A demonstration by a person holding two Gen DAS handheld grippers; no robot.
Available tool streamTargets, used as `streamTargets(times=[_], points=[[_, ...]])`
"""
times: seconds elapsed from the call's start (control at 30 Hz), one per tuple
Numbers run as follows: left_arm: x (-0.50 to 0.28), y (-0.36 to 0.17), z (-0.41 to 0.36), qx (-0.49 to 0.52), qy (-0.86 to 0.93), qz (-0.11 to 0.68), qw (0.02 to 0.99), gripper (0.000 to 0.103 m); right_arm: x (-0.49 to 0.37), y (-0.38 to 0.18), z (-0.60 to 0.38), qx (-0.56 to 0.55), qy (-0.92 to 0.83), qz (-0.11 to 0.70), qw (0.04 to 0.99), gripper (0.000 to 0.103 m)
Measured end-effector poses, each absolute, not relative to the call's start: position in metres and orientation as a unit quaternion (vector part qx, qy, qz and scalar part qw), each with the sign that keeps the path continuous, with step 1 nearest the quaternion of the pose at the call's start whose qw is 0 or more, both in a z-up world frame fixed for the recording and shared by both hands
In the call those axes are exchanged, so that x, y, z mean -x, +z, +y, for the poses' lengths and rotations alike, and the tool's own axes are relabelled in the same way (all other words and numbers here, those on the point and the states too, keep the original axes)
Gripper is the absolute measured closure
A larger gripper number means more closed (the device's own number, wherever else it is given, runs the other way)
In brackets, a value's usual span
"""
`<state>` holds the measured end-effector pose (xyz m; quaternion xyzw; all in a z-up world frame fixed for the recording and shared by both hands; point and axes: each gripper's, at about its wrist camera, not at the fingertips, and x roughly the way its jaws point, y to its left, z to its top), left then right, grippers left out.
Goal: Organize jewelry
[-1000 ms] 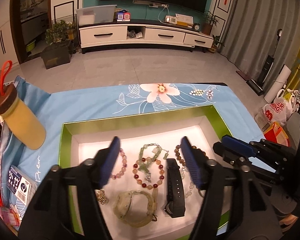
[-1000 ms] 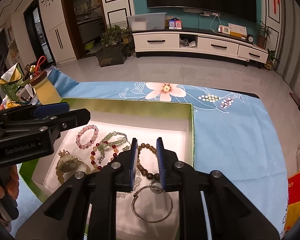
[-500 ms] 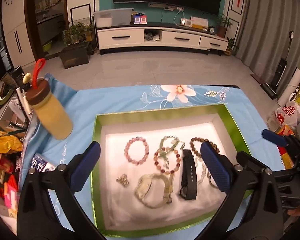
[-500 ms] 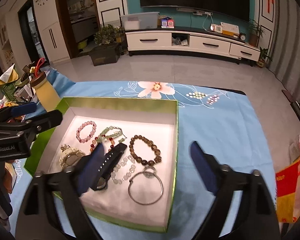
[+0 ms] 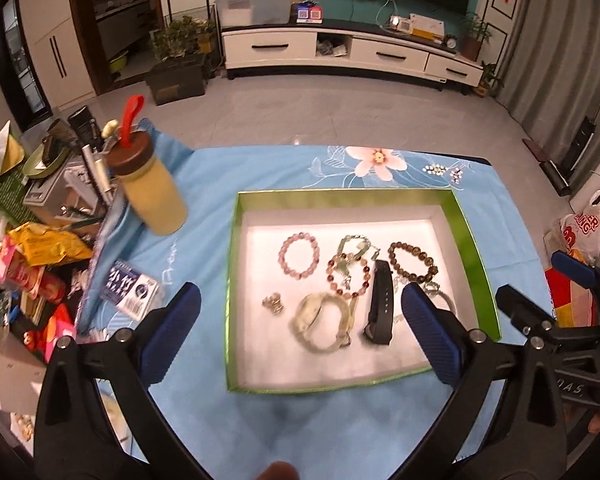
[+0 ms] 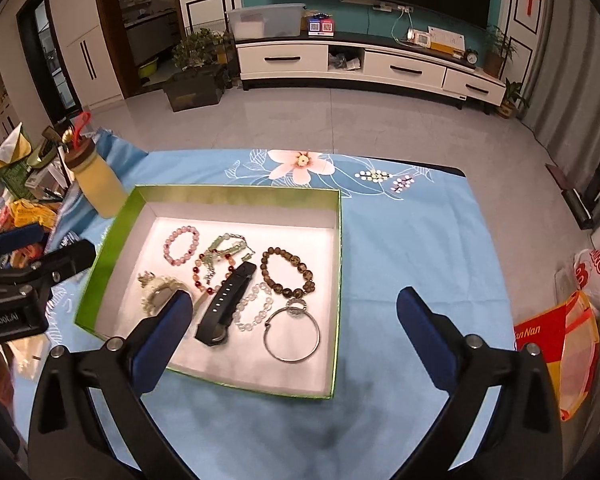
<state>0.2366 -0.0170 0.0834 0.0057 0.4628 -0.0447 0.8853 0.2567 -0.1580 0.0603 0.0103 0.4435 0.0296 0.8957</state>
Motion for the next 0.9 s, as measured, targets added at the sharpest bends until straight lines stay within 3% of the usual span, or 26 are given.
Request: streamTargets(times=[0.9], points=[[-0.227,0.100,-0.009,0.005,-0.035,0.477,0.878,0.002,-0.249,0.086,-0.150,-0.002,0.023,0.438,0.898,0.001]])
